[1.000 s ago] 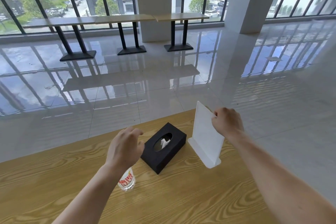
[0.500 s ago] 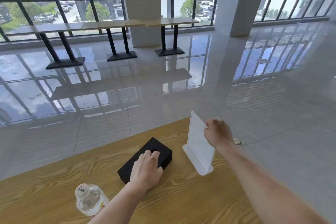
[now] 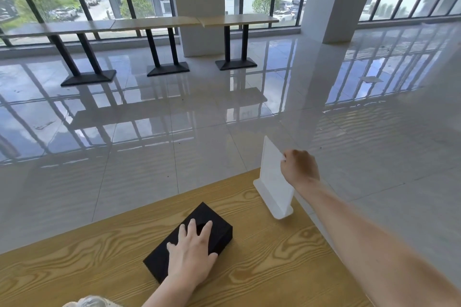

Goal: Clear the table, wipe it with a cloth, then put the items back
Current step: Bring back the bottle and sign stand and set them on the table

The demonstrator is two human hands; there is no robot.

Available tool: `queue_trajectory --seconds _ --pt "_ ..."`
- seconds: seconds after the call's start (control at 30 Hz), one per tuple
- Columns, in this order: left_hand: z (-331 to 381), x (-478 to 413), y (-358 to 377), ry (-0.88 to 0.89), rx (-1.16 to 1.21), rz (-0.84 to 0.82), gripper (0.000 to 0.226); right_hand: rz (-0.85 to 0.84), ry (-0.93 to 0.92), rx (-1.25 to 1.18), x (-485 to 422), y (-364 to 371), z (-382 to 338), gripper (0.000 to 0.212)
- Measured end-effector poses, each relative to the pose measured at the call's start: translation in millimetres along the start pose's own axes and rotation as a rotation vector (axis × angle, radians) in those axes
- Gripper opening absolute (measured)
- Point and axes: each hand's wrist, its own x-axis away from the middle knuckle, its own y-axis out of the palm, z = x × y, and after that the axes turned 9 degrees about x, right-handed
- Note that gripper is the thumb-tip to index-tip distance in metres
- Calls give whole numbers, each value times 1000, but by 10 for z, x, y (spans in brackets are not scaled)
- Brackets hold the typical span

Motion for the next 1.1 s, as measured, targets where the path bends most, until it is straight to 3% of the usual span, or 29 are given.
queue_trajectory --seconds 1.1 --pt "-104 -29 44 40 -103 -24 74 15 13 -25 -203 166 13 11"
